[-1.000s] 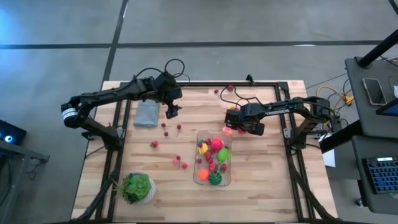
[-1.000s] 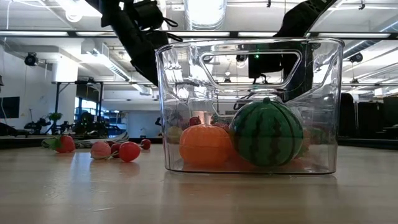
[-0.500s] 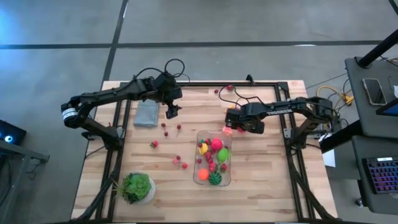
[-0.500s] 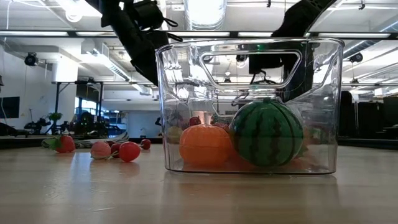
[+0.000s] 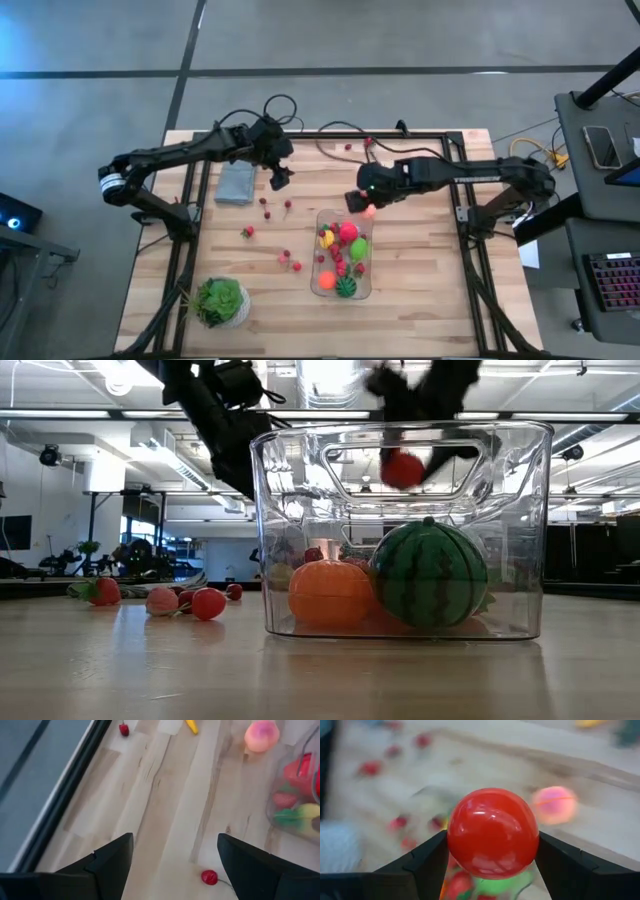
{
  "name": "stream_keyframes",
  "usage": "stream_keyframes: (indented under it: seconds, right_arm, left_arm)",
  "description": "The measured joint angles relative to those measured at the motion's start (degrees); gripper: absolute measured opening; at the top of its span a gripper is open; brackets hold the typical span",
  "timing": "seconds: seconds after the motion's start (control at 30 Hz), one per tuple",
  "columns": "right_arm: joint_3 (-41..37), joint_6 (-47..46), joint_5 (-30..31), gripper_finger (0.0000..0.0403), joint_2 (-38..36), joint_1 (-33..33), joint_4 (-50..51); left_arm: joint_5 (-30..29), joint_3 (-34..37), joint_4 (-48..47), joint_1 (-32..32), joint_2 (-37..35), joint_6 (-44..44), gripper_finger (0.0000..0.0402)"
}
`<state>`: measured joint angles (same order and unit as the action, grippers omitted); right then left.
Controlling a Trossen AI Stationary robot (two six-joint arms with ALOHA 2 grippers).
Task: Pick and placing Produce into tupperware
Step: Put the tomato into the transparent bin, then put the strawberry into the transparent bin
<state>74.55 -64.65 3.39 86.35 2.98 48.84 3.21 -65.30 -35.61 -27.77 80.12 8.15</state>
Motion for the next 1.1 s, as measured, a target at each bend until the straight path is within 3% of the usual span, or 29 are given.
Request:
stream_keyframes:
  seconds: [0.2, 0.53, 0.87, 1.1]
  right_arm:
    - [4.47, 8.66, -2.04, 0.0261, 2.08, -5.11, 0.58]
    - [4.33, 1.68, -6.18, 0.0281, 3.21, -6.32, 4.07]
    - [4.87, 0.57, -3.12, 0.0339, 3.00, -6.38, 4.98]
    - [4.86, -2.34, 4.31, 0.0347, 0.27, -6.29, 5.79]
  left_arm:
    - [-0.28, 2.11, 0.13, 0.00, 1.90, -5.08, 0.0275]
    - [-0.21, 3.68, -6.01, 0.04, 3.87, -10.99, 0.0275]
    - [-0.22, 3.70, -7.25, 0.07, 3.65, -15.55, 0.0275]
    - [-0.82, 3.79, -18.84, 0.13, 3.62, -24.24, 0.0275]
